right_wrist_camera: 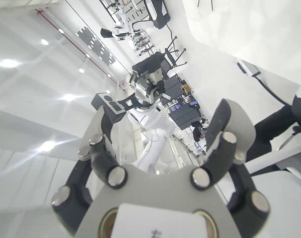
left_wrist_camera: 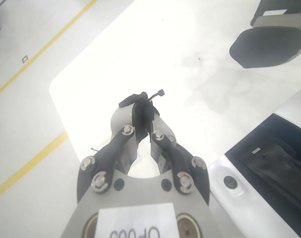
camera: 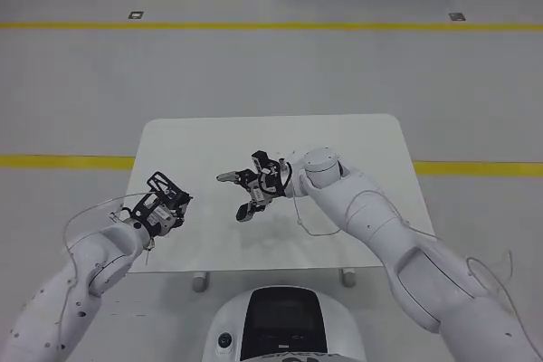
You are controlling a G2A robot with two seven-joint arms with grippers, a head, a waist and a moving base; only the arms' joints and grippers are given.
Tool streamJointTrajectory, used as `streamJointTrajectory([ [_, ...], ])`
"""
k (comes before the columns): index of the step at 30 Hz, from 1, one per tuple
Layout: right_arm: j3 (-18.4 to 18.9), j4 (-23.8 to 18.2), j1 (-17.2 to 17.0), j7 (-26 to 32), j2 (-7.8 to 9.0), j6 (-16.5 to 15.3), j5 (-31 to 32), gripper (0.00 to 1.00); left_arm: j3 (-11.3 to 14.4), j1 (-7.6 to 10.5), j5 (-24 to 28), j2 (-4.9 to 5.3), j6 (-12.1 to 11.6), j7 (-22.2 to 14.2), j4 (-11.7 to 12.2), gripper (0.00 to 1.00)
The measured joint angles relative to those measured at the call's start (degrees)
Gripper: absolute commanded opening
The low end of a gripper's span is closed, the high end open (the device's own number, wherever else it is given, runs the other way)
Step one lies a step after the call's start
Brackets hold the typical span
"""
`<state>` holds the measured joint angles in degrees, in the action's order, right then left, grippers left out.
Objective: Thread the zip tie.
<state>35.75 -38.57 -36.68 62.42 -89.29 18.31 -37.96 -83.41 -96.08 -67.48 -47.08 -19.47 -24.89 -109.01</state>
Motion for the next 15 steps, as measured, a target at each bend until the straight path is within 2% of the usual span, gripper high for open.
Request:
streamJointTrajectory([
  [3, 0.1, -0.4, -0.3, -0.5, 0.05, -0.5, 0.2, 1.0, 0.4, 0.28, 2.1, -0.18, 0.1, 0.4, 0.9, 0.0],
  [6, 0.4, -2.7, -1.7, -2.1, 0.63, -4.5, 2.7, 1.0, 0.9, 1.64, 9.5, -0.34, 0.0, -1.2, 2.8, 0.0],
  [10, 1.0, -6.1, -3.3, -3.7, 1.68, -10.4, 7.4, 1.0, 1.6, 4.22, 21.5, -0.05, 0.0, -5.5, 5.1, 0.0],
  [13, 1.4, -8.2, -4.0, -6.2, 2.23, -12.4, 10.7, 1.0, 2.0, 5.52, 28.6, 0.47, 0.0, -6.8, 6.5, 0.0],
  [15, 1.9, -9.3, -4.6, -7.4, 2.5, -13.3, 11.6, 1.0, 2.1, 6.07, 31.3, 0.79, 0.0, -6.7, 7.5, 0.0],
])
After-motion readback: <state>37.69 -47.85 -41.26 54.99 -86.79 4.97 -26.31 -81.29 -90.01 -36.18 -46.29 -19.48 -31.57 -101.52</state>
